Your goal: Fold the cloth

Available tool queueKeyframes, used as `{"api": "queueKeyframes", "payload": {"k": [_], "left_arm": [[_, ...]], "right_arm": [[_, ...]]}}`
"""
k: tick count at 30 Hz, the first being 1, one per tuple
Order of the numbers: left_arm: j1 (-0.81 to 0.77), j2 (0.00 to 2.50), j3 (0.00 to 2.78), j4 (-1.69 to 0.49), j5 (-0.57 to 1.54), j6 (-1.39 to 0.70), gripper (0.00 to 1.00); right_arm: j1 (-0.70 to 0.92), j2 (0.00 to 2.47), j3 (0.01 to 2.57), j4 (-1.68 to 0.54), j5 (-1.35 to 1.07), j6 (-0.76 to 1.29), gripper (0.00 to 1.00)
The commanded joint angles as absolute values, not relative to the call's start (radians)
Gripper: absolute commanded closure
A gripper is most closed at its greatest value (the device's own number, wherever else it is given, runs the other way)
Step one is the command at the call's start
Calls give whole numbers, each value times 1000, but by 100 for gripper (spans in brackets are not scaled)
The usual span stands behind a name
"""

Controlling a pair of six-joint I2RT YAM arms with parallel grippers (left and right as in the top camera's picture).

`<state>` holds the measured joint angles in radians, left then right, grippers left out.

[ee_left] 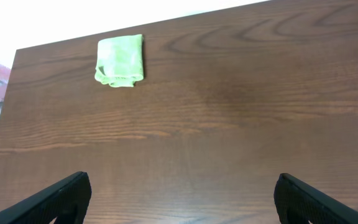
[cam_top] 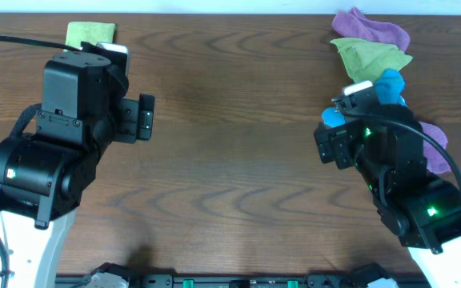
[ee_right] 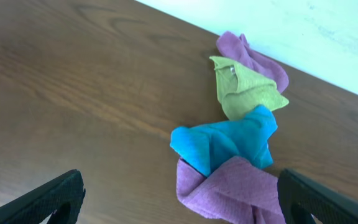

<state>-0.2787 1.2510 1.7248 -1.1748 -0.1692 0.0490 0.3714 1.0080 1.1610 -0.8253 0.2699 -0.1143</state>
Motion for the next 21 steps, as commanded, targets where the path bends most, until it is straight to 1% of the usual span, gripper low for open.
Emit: {"api": "queueKeyframes", "payload": {"k": [1,5,7,10,13,17,21], "left_arm": [[-281,1253,1732,-1178,-191,37,5],[-281,1253,1732,-1179,-191,38,4],[-281,1252,1732,-1225,-191,38,5],[-281,1227,1732,-1325,-257,83,5],[-281,1134,1732,-1386,-262,79,5],[-247,935,1732,-1326,-262,79,4],[-130,792,1651,-1227,-260,121,4]], "right_arm": [[367,1010,1163,-839,281,-128,1],[367,1012,1163,-859,281,-128,1],[367,1012,1163,-868,281,-128,1],[367,1013,1163,-869,281,-128,1],[367,1013,1163,-868,281,-128,1],[367,1013,1163,-869,281,-128,1],[367,1013,1163,-868,281,-128,1]]}}
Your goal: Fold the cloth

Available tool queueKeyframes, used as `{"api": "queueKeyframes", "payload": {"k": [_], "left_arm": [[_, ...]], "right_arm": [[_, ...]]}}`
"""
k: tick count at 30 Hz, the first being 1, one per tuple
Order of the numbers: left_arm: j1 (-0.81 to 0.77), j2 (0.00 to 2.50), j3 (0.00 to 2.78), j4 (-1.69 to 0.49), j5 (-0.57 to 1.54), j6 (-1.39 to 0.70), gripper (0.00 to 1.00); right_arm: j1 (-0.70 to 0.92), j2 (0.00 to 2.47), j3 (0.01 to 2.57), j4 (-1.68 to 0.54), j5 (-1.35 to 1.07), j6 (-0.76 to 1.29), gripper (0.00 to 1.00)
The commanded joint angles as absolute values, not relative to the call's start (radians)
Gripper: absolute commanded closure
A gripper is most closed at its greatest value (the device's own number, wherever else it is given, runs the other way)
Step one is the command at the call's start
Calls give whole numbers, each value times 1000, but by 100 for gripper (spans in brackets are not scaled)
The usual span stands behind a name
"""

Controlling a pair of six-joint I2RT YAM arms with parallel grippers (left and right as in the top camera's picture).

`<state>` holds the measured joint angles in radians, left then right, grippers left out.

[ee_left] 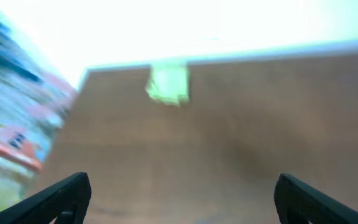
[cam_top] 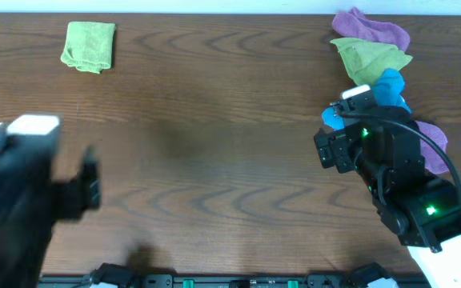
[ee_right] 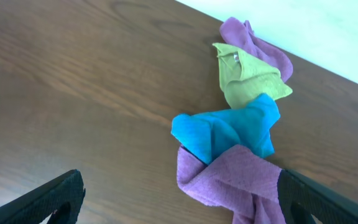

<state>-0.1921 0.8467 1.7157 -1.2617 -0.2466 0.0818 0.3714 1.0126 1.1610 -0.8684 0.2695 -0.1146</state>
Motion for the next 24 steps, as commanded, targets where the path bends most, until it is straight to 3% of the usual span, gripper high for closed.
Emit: {"api": "queueKeyframes", "payload": {"k": [1,6,16,24], "left_arm": [[-105,768,1613,-1197,-256,129,5],[-19,607,1282,-890,-154,135,4],[-22,348,636,-245,38,62,5],[-16,224,347,-20,46,44,4]], "right_arm": [[367,1013,1163,-869,281,-128,1],[367,1013,1163,-868,281,-129,1],[367,1013,1163,-869,281,-128,1],[367,1013,1163,-869,281,-128,1]]}}
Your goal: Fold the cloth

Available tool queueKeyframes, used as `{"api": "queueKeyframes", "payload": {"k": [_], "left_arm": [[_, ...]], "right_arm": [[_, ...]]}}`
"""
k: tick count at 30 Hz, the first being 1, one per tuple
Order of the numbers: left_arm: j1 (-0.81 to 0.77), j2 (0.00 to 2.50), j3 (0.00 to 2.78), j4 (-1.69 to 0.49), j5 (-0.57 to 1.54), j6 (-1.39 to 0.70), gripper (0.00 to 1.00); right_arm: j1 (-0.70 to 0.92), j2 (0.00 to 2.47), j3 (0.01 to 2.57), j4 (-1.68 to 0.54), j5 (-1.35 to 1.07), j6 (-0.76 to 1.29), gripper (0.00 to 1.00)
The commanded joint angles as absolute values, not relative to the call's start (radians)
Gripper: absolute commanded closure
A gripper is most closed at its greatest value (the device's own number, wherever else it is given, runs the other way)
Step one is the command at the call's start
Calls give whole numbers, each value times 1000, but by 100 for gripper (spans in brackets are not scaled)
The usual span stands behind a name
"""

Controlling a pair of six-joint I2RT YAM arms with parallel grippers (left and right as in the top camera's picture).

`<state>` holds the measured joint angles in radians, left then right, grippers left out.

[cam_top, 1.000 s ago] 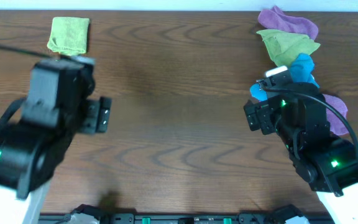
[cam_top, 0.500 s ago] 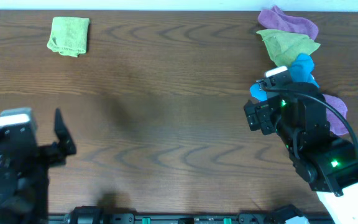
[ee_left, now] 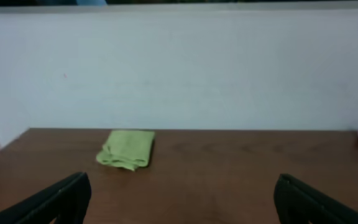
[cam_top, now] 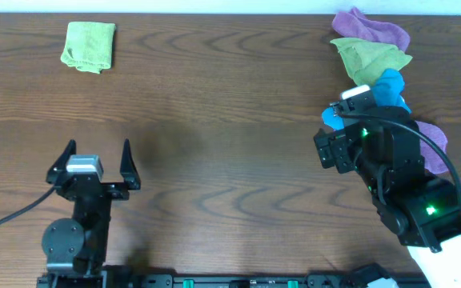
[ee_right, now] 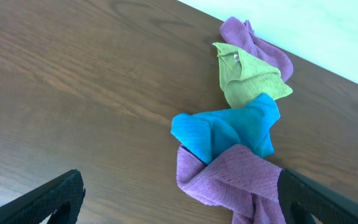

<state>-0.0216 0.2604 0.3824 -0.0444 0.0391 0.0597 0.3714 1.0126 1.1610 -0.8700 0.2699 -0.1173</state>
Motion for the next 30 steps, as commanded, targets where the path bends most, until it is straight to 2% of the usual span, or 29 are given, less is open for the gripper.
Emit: {"api": "queueKeyframes", "payload": {"k": [1,15,30], "left_arm": [[-13,209,324,-12,45,44,5],[-11,43,118,12,11,44,5],[-11,3,4,17,-27,35,5]], "right_arm": [[367,1013,1163,-869,281,-128,1],[367,1013,1163,-868,281,-128,1],[367,1013,1163,-868,281,-128,1]]}}
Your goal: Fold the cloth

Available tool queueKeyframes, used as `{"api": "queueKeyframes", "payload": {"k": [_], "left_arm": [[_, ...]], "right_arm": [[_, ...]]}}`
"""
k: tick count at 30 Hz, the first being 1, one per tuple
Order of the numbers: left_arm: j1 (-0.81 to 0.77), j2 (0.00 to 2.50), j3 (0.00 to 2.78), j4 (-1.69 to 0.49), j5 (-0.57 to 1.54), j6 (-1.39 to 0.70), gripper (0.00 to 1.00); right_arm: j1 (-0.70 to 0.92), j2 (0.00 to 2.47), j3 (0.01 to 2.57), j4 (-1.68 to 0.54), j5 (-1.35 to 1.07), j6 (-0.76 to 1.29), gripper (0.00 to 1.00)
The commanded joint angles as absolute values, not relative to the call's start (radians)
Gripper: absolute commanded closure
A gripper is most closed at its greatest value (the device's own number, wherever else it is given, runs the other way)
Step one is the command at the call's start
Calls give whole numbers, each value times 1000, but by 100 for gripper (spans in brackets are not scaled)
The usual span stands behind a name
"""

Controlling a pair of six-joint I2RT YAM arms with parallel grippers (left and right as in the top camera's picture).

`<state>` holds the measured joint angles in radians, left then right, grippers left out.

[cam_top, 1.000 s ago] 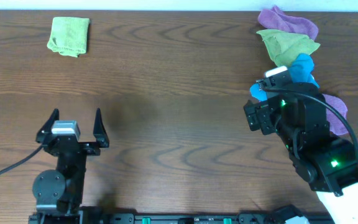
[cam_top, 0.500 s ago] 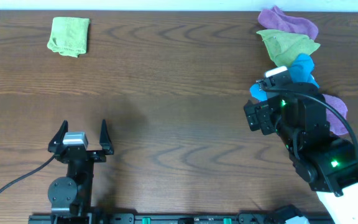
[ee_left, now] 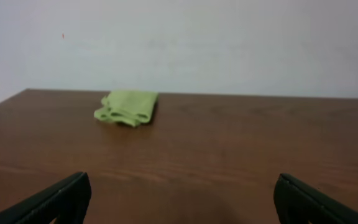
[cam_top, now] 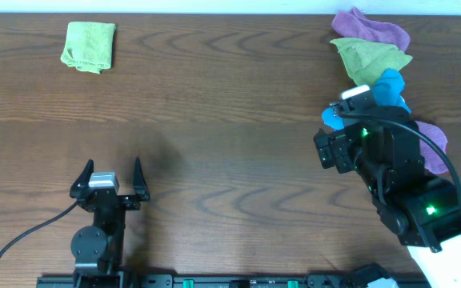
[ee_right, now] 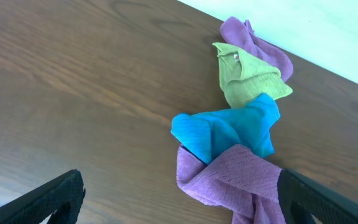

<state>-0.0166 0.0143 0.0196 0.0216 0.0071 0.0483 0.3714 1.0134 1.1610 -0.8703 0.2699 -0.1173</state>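
Observation:
A folded light-green cloth [cam_top: 89, 46] lies flat near the far left corner of the table; the left wrist view shows the same green cloth [ee_left: 127, 107] far ahead. My left gripper [cam_top: 109, 178] sits low by the front edge, open and empty, its fingertips [ee_left: 61, 196] wide apart. A crumpled pile lies at the far right: purple cloth [ee_right: 253, 46], olive cloth [ee_right: 247, 78], blue cloth [ee_right: 229, 134] and a second purple cloth [ee_right: 235, 183]. My right gripper [ee_right: 179, 199] hangs open just before this pile, holding nothing.
The dark wooden table [cam_top: 230, 112] runs to a white wall behind. The right arm's body [cam_top: 398, 184] covers part of the pile in the overhead view. The left arm's cable [cam_top: 22, 240] trails off by the front left edge.
My left arm has sunk lower and drawn in slightly at the front edge; its camera now looks across the table almost at surface level. The right arm and all cloths are unchanged.
First my left gripper was open, reaching out close to the folded green cloth at the far left. Then it was blurred, back at the left front. Then it stood folded at the front edge, and now lower still. My right gripper stayed open by the pile.

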Motion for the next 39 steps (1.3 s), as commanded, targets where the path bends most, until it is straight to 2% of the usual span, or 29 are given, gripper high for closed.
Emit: {"api": "queueKeyframes", "payload": {"k": [1,7,13,39], "left_arm": [[-11,3,4,9,-39,33,5],[-11,3,4,-67,-99,30,4],[-12,4,4,-68,-108,93,5],[-12,4,4,-67,-103,94,5]], "right_arm": [[367,1013,1163,-868,281,-128,1],[367,1013,1163,-869,281,-128,1],[367,1013,1163,-868,281,-128,1],[367,1013,1163,-879,300,-133,1]]}}
